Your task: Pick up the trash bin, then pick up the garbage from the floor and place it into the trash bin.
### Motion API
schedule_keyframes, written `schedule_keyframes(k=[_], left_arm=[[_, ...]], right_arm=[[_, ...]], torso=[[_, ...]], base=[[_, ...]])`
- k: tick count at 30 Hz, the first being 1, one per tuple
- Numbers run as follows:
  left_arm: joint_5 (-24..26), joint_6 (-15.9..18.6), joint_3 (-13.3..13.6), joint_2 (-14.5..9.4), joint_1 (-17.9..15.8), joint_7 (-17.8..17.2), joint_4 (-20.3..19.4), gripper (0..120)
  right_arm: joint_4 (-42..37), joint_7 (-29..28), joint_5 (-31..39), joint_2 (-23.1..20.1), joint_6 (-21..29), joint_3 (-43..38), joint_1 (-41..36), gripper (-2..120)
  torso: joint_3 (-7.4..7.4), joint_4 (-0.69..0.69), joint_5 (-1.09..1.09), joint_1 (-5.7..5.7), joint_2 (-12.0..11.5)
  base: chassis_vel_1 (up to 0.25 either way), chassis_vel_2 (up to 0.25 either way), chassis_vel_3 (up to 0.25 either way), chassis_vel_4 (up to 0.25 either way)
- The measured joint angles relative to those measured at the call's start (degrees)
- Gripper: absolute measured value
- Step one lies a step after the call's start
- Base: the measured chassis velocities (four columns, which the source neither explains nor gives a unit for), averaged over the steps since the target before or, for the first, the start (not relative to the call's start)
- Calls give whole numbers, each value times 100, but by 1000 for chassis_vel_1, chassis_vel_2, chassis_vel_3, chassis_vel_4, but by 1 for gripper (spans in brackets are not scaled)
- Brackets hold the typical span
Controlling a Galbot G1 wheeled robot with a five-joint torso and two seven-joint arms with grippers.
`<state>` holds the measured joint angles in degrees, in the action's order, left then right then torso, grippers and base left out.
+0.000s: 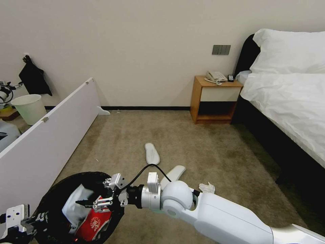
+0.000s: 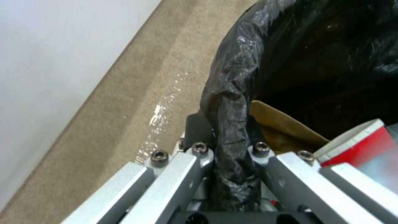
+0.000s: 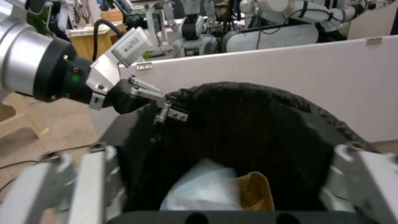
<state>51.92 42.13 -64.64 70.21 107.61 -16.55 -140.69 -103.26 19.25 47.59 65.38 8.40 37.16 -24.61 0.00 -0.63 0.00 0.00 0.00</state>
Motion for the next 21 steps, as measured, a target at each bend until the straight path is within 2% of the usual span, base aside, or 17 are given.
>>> schedule_keyframes(k=[2,3,5,11,17,21], left_arm=[[41,0,46,-8,46,-5,-17,3],[41,0,46,-8,46,-5,-17,3],[86,0,104,-12,104,-5,-32,3],[94,0,138,-34,119,-7,-28,3],[153,0,105,-76,61,-48,-20,3],[170,0,45,-76,34,-51,3,3]], right_arm=[[17,-4,-7,-2,-4,-15,-4,88],[17,-4,-7,-2,-4,-15,-4,88],[40,-7,-8,12,-11,-26,-7,96],[41,-6,-6,3,-33,-92,-15,100],[-12,7,-3,-184,-64,-144,-97,100],[-44,-99,-80,-313,-208,-523,-286,100]], torso=[[0,0,0,0,0],[0,0,0,0,0],[0,0,0,0,0],[0,1,0,0,0],[0,0,0,0,0],[0,0,1,0,0]], base=[[0,0,0,0],[0,0,0,0],[0,0,0,0],[0,0,0,0],[0,0,0,0],[0,0,0,0]])
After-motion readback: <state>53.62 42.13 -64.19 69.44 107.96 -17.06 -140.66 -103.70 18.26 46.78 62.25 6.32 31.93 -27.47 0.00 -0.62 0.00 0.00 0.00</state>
